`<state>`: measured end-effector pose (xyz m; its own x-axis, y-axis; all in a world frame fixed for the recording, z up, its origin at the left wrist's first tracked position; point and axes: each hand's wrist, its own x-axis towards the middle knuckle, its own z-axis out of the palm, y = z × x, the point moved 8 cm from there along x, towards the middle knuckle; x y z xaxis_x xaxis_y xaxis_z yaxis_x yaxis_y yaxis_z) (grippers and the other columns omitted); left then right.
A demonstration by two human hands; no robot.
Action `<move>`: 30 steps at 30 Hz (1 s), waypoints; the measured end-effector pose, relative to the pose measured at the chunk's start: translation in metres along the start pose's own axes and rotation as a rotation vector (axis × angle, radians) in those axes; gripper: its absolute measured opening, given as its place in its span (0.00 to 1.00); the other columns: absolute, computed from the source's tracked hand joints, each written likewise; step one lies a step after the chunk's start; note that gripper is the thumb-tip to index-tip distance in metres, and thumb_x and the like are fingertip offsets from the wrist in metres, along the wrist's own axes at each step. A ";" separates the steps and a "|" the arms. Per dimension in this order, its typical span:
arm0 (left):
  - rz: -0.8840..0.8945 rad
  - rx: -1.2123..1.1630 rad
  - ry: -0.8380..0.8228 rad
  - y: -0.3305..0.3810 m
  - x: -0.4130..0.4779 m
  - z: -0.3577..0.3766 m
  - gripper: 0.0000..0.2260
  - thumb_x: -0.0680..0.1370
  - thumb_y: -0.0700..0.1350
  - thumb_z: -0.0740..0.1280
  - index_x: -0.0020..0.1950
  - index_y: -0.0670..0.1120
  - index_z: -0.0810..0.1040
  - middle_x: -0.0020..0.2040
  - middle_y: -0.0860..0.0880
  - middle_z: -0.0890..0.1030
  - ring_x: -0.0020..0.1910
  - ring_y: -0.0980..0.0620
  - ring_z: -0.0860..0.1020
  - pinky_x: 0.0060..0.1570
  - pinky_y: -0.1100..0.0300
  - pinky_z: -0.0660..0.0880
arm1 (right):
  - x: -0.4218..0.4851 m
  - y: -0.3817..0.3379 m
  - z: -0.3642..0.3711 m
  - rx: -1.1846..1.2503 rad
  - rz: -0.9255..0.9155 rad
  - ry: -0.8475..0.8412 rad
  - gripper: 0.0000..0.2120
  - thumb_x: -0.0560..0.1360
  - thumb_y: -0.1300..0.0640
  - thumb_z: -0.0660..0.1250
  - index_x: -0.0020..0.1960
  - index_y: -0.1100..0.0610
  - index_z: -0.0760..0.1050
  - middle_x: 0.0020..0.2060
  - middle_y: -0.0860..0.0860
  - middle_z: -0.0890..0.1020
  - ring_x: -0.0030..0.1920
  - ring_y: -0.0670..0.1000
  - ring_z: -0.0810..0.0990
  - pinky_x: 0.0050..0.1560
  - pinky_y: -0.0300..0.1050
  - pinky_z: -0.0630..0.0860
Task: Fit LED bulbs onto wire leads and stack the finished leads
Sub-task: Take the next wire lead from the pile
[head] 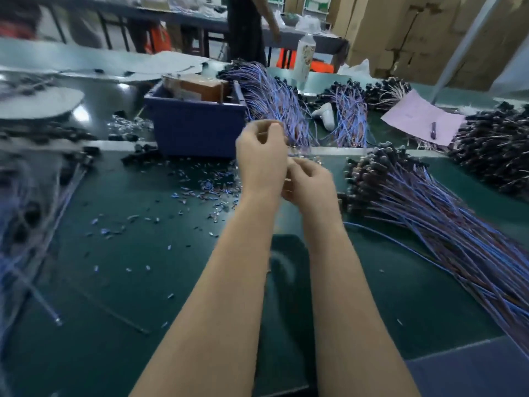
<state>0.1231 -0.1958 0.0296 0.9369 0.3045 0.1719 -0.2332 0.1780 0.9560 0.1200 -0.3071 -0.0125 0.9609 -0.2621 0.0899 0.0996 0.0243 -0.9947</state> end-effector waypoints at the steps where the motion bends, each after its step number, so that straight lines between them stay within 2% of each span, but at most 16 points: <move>1: -0.007 -0.051 0.107 0.004 0.008 -0.032 0.08 0.78 0.38 0.60 0.42 0.48 0.74 0.35 0.52 0.76 0.32 0.58 0.72 0.36 0.63 0.70 | -0.002 -0.001 0.033 -0.130 -0.030 -0.087 0.06 0.77 0.61 0.64 0.43 0.60 0.78 0.34 0.54 0.79 0.34 0.51 0.76 0.39 0.45 0.74; 3: -0.010 -0.148 0.303 0.011 0.019 -0.094 0.09 0.78 0.37 0.59 0.43 0.48 0.73 0.38 0.51 0.77 0.33 0.57 0.73 0.37 0.63 0.70 | -0.013 -0.001 0.096 -0.365 -0.115 -0.225 0.08 0.75 0.58 0.66 0.44 0.61 0.81 0.34 0.55 0.81 0.37 0.51 0.76 0.42 0.46 0.72; 5: -0.004 -0.206 0.471 0.018 0.026 -0.149 0.09 0.78 0.36 0.57 0.43 0.48 0.72 0.39 0.51 0.77 0.34 0.57 0.72 0.38 0.63 0.69 | -0.030 0.003 0.153 -0.506 -0.173 -0.344 0.08 0.74 0.55 0.67 0.44 0.59 0.82 0.39 0.55 0.84 0.40 0.50 0.76 0.39 0.44 0.69; 9: -0.006 -0.256 0.708 0.027 0.032 -0.231 0.06 0.78 0.35 0.56 0.47 0.43 0.72 0.44 0.45 0.75 0.41 0.50 0.72 0.43 0.59 0.68 | -0.054 0.025 0.249 -0.762 -0.195 -0.541 0.03 0.77 0.58 0.62 0.44 0.54 0.72 0.48 0.56 0.80 0.46 0.55 0.73 0.39 0.44 0.63; 11: -0.010 -0.292 0.789 0.029 0.032 -0.259 0.06 0.78 0.35 0.56 0.49 0.41 0.71 0.45 0.43 0.73 0.41 0.48 0.70 0.43 0.58 0.67 | -0.065 0.033 0.282 -0.899 -0.239 -0.602 0.06 0.79 0.58 0.58 0.52 0.56 0.72 0.54 0.58 0.76 0.54 0.59 0.72 0.46 0.48 0.66; 13: -0.007 -0.317 0.837 0.032 0.032 -0.278 0.06 0.78 0.35 0.55 0.49 0.41 0.70 0.46 0.43 0.72 0.40 0.49 0.69 0.42 0.58 0.66 | -0.075 0.040 0.302 -1.025 -0.240 -0.653 0.13 0.81 0.55 0.55 0.62 0.55 0.72 0.62 0.58 0.71 0.63 0.61 0.66 0.59 0.53 0.64; 15: -0.025 -0.330 0.870 0.032 0.031 -0.290 0.05 0.79 0.36 0.55 0.50 0.41 0.69 0.48 0.42 0.73 0.41 0.49 0.70 0.43 0.58 0.68 | -0.080 0.041 0.311 -1.085 -0.276 -0.637 0.14 0.81 0.56 0.54 0.63 0.55 0.72 0.64 0.58 0.70 0.65 0.60 0.65 0.63 0.54 0.62; 18: -0.047 -0.392 0.887 0.028 0.031 -0.296 0.07 0.79 0.37 0.55 0.53 0.43 0.70 0.52 0.42 0.76 0.46 0.50 0.72 0.49 0.56 0.72 | -0.079 0.036 0.315 -1.028 -0.267 -0.576 0.13 0.80 0.59 0.54 0.60 0.61 0.72 0.60 0.60 0.73 0.61 0.60 0.70 0.56 0.49 0.66; 21: -0.054 -0.443 0.903 0.025 0.033 -0.298 0.07 0.78 0.36 0.55 0.53 0.43 0.71 0.51 0.43 0.75 0.46 0.49 0.71 0.48 0.57 0.69 | -0.073 0.035 0.317 -0.893 -0.090 -0.580 0.13 0.80 0.61 0.53 0.60 0.66 0.69 0.60 0.62 0.75 0.59 0.61 0.74 0.48 0.46 0.67; 22: -0.057 -0.453 0.904 0.025 0.033 -0.298 0.07 0.79 0.37 0.56 0.53 0.43 0.71 0.51 0.43 0.75 0.46 0.49 0.71 0.47 0.57 0.69 | -0.070 0.034 0.318 -0.876 -0.061 -0.588 0.11 0.80 0.61 0.54 0.57 0.65 0.69 0.58 0.61 0.77 0.57 0.62 0.75 0.47 0.45 0.67; 23: -0.061 -0.459 0.901 0.025 0.033 -0.297 0.07 0.79 0.37 0.56 0.53 0.43 0.71 0.52 0.43 0.75 0.46 0.49 0.72 0.48 0.58 0.70 | -0.068 0.033 0.318 -0.887 -0.049 -0.607 0.07 0.80 0.62 0.54 0.50 0.63 0.71 0.52 0.59 0.78 0.52 0.62 0.75 0.44 0.44 0.68; 24: -0.062 -0.462 0.897 0.025 0.034 -0.297 0.07 0.79 0.37 0.56 0.52 0.44 0.71 0.52 0.43 0.76 0.46 0.50 0.72 0.48 0.58 0.70 | -0.066 0.032 0.318 -0.904 -0.049 -0.623 0.09 0.78 0.64 0.56 0.40 0.60 0.69 0.43 0.56 0.76 0.45 0.60 0.73 0.38 0.42 0.67; 26: -0.047 -0.461 0.894 0.027 0.035 -0.296 0.07 0.78 0.37 0.56 0.50 0.45 0.71 0.50 0.45 0.75 0.46 0.51 0.73 0.47 0.58 0.70 | -0.061 0.035 0.311 -0.902 -0.013 -0.624 0.16 0.76 0.64 0.59 0.32 0.58 0.59 0.31 0.52 0.68 0.34 0.56 0.66 0.26 0.41 0.60; 28: -0.019 -0.427 0.894 0.030 0.035 -0.297 0.06 0.78 0.37 0.56 0.48 0.46 0.70 0.48 0.46 0.74 0.44 0.51 0.72 0.45 0.59 0.69 | -0.056 0.040 0.301 -0.775 0.091 -0.620 0.16 0.74 0.64 0.62 0.31 0.59 0.60 0.27 0.52 0.66 0.27 0.52 0.63 0.22 0.37 0.62; 30: 0.032 -0.325 0.862 0.036 0.035 -0.294 0.06 0.78 0.37 0.56 0.48 0.46 0.69 0.46 0.48 0.74 0.42 0.53 0.71 0.42 0.64 0.69 | -0.055 0.034 0.291 -0.480 0.197 -0.621 0.09 0.75 0.66 0.61 0.36 0.61 0.68 0.29 0.53 0.71 0.24 0.49 0.68 0.26 0.37 0.70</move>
<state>0.0714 0.0964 0.0000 0.4412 0.8823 -0.1639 -0.4395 0.3717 0.8178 0.1458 -0.0110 -0.0370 0.9313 0.2913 -0.2188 -0.0729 -0.4396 -0.8952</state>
